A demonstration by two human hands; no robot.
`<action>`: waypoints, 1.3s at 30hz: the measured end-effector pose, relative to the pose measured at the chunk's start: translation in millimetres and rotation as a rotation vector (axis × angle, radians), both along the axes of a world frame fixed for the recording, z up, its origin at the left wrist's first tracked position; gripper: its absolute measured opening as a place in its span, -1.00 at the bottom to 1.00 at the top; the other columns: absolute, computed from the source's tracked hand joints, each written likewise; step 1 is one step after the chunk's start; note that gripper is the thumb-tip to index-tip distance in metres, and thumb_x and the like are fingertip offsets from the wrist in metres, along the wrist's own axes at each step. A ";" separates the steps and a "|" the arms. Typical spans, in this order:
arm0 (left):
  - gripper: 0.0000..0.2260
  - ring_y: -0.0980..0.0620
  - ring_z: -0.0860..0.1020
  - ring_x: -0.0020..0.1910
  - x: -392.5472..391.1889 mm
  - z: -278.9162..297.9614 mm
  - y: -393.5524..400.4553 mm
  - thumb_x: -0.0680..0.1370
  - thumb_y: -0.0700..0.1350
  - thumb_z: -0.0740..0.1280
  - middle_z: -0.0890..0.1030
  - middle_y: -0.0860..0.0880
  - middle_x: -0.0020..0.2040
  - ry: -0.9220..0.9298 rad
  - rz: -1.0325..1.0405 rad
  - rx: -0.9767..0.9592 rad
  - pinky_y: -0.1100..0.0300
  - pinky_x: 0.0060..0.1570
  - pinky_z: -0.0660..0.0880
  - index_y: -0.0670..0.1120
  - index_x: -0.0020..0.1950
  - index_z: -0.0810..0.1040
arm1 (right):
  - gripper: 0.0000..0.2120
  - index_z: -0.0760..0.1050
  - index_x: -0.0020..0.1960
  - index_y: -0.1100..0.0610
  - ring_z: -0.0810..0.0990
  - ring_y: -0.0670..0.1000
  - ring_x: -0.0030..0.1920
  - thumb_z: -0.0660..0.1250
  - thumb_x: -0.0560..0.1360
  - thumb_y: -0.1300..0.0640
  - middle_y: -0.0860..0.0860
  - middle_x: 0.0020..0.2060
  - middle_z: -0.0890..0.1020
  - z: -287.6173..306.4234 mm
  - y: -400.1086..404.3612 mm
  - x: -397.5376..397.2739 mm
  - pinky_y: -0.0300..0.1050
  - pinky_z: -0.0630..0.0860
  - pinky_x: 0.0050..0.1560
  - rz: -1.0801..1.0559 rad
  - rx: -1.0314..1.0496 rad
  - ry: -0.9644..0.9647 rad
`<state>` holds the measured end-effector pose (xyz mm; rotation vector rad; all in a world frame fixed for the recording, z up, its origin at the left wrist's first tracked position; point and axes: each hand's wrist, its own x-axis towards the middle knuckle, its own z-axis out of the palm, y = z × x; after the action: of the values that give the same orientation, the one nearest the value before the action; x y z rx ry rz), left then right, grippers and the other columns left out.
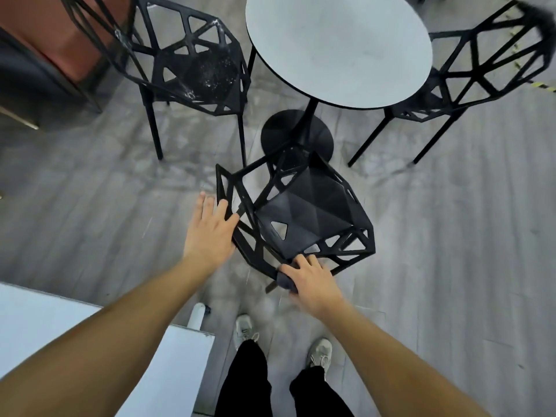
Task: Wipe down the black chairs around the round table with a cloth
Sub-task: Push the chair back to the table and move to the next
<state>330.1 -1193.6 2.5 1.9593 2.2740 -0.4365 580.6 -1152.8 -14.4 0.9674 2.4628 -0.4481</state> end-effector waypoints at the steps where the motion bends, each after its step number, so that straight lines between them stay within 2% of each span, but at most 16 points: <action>1: -0.62 -0.36 0.31 0.41 8.8 1.6 -4.7 0.50 0.13 0.36 0.45 -0.21 0.27 -0.013 -0.009 0.012 -0.26 0.54 -0.04 -0.03 0.25 0.57 | -0.57 0.31 0.39 -0.10 0.37 0.17 0.25 0.30 0.56 -0.05 0.04 0.25 0.39 1.5 0.4 11.4 0.10 0.44 0.17 0.024 0.006 -0.015; 3: -0.60 -0.36 0.30 0.43 26.9 5.1 -13.3 0.52 0.15 0.34 0.48 -0.23 0.27 -0.052 -0.021 0.008 -0.26 0.55 -0.06 -0.05 0.25 0.57 | -0.58 0.31 0.39 -0.11 0.37 0.17 0.27 0.31 0.56 -0.01 0.04 0.26 0.39 4.3 3.7 32.8 0.11 0.43 0.20 0.063 0.007 -0.039; 6: -0.50 -0.26 0.24 0.52 53.8 4.2 -20.9 0.56 0.21 0.29 0.44 -0.18 0.39 -0.115 -0.063 -0.075 -0.20 0.57 -0.12 -0.05 0.40 0.46 | -0.56 0.33 0.41 -0.12 0.36 0.18 0.31 0.30 0.56 0.00 0.05 0.29 0.39 8.1 11.9 62.9 0.12 0.39 0.25 0.096 -0.010 -0.069; 9: -0.50 -0.15 0.32 0.47 72.5 3.5 -22.4 0.55 0.28 0.21 0.49 -0.10 0.33 -0.220 -0.091 -0.088 -0.10 0.58 -0.08 0.00 0.37 0.45 | -0.57 0.35 0.42 -0.13 0.36 0.17 0.32 0.29 0.57 0.00 0.05 0.29 0.40 14.0 27.4 94.7 0.11 0.36 0.26 0.106 0.009 -0.089; 14: -0.36 -0.10 0.32 0.42 125.1 10.6 -14.9 0.50 0.45 0.10 0.46 -0.03 0.28 -0.330 -0.055 -0.159 -0.09 0.58 -0.08 0.05 0.38 0.45 | -0.61 0.39 0.39 -0.14 0.36 0.14 0.34 0.28 0.57 0.02 0.02 0.32 0.41 21.1 59.3 152.4 0.08 0.35 0.24 0.123 0.042 -0.107; 19: -0.35 -0.13 0.32 0.40 197.7 15.9 -2.6 0.51 0.46 0.13 0.43 -0.04 0.32 -0.356 0.056 -0.164 -0.05 0.58 -0.01 0.05 0.41 0.45 | -0.62 0.40 0.38 -0.14 0.35 0.15 0.34 0.29 0.58 0.02 0.01 0.32 0.41 23.8 98.5 208.6 0.08 0.35 0.24 0.189 0.079 -0.129; 21: -0.34 -0.13 0.35 0.37 227.6 14.0 1.6 0.49 0.48 0.13 0.46 -0.04 0.29 -0.342 0.115 -0.124 -0.04 0.55 0.08 0.06 0.38 0.48 | -0.63 0.39 0.38 -0.14 0.34 0.15 0.35 0.29 0.59 0.01 0.01 0.32 0.40 23.3 116.0 230.1 0.09 0.34 0.24 0.211 0.100 -0.135; 24: -0.26 -0.10 0.43 0.21 267.6 9.1 13.1 0.42 0.54 0.00 0.53 -0.01 0.13 -0.317 0.176 -0.057 -0.03 0.44 0.26 0.07 0.27 0.56 | -0.65 0.39 0.37 -0.14 0.34 0.15 0.34 0.29 0.60 0.01 0.01 0.31 0.39 21.1 143.3 258.4 0.10 0.37 0.23 0.205 0.139 -0.141; 27: -0.19 -0.10 0.43 0.22 300.4 8.2 31.3 0.38 0.56 -0.11 0.52 -0.01 0.13 -0.329 0.247 -0.050 -0.04 0.47 0.23 0.07 0.27 0.55 | -0.67 0.40 0.35 -0.14 0.34 0.14 0.33 0.27 0.61 0.01 0.01 0.27 0.40 18.4 171.2 280.4 0.11 0.39 0.24 0.165 0.172 -0.150; 31: -0.32 -0.09 0.40 0.31 335.5 12.1 65.5 0.47 0.52 0.11 0.50 -0.01 0.19 -0.336 0.326 -0.084 -0.05 0.53 0.11 0.08 0.34 0.52 | -0.70 0.38 0.34 -0.15 0.33 0.14 0.32 0.25 0.62 0.01 0.01 0.28 0.38 14.6 206.0 304.4 0.09 0.39 0.18 0.089 0.226 -0.143; 35: -0.35 -0.09 0.41 0.32 360.8 8.8 96.6 0.46 0.50 0.16 0.51 -0.03 0.18 -0.362 0.369 -0.094 -0.07 0.55 0.08 0.05 0.30 0.54 | -0.68 0.39 0.33 -0.16 0.35 0.14 0.29 0.30 0.59 -0.01 0.00 0.26 0.40 13.4 234.3 322.5 0.09 0.42 0.15 -0.022 0.278 -0.128; 39: -0.36 -0.10 0.42 0.31 368.5 6.0 106.5 0.46 0.50 0.19 0.52 -0.04 0.17 -0.377 0.385 -0.091 -0.08 0.54 0.09 0.06 0.27 0.55 | -0.65 0.40 0.34 -0.18 0.36 0.12 0.27 0.32 0.57 -0.02 -0.02 0.23 0.40 16.2 247.9 329.5 0.07 0.43 0.15 -0.070 0.229 -0.099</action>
<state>698.7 -1087.1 8.4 1.3718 2.2541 -0.1136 910.1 -904.9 1.8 1.1414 2.4329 -0.1381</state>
